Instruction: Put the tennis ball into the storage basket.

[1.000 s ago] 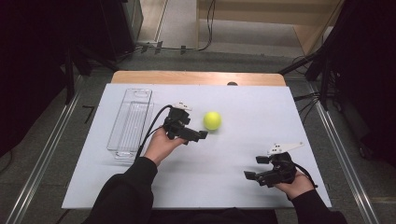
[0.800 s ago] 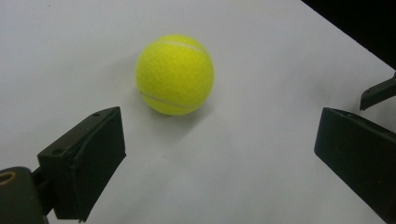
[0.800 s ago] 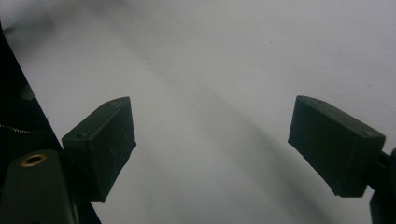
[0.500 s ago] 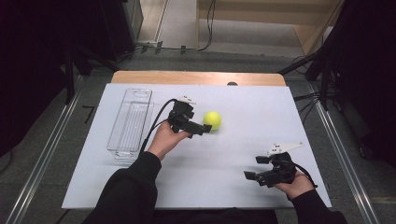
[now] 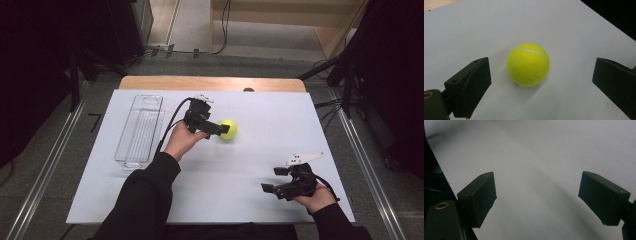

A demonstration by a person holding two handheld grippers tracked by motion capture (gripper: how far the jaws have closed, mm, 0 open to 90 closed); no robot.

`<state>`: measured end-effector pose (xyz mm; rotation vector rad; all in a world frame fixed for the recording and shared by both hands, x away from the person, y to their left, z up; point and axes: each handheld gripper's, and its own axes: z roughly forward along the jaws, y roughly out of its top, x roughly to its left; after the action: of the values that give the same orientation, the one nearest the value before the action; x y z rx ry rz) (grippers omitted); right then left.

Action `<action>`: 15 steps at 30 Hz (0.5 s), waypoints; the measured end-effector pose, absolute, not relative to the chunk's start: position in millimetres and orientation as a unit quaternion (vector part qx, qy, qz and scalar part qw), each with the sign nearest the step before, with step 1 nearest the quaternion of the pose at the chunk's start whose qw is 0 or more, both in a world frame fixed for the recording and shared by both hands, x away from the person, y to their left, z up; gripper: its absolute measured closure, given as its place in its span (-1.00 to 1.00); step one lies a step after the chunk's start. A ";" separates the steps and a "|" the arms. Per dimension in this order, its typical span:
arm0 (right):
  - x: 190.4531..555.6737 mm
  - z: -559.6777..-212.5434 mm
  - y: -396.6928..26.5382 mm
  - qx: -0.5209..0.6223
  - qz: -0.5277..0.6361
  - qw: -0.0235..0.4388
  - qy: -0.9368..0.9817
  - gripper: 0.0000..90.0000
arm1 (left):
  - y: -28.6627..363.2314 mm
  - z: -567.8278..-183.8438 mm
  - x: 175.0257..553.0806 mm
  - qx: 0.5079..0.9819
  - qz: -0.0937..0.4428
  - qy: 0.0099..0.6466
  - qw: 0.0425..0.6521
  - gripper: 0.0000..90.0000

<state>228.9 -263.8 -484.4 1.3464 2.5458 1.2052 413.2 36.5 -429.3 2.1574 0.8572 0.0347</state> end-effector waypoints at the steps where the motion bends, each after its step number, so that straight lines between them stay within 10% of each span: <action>1: 228.9 -484.5 -263.7 0.431 0.386 0.010 0.815 -0.72 | 35.4 -429.4 414.3 0.852 0.014 0.338 0.398 -0.94; 15: 229.1 -484.7 -263.3 0.430 0.386 0.008 0.816 -0.72 | 18.0 -430.8 429.0 0.852 0.020 0.337 0.399 -0.94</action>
<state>229.1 -263.3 -484.7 1.3454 2.5501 1.2072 429.0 18.0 -430.8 2.1571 0.8522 0.0503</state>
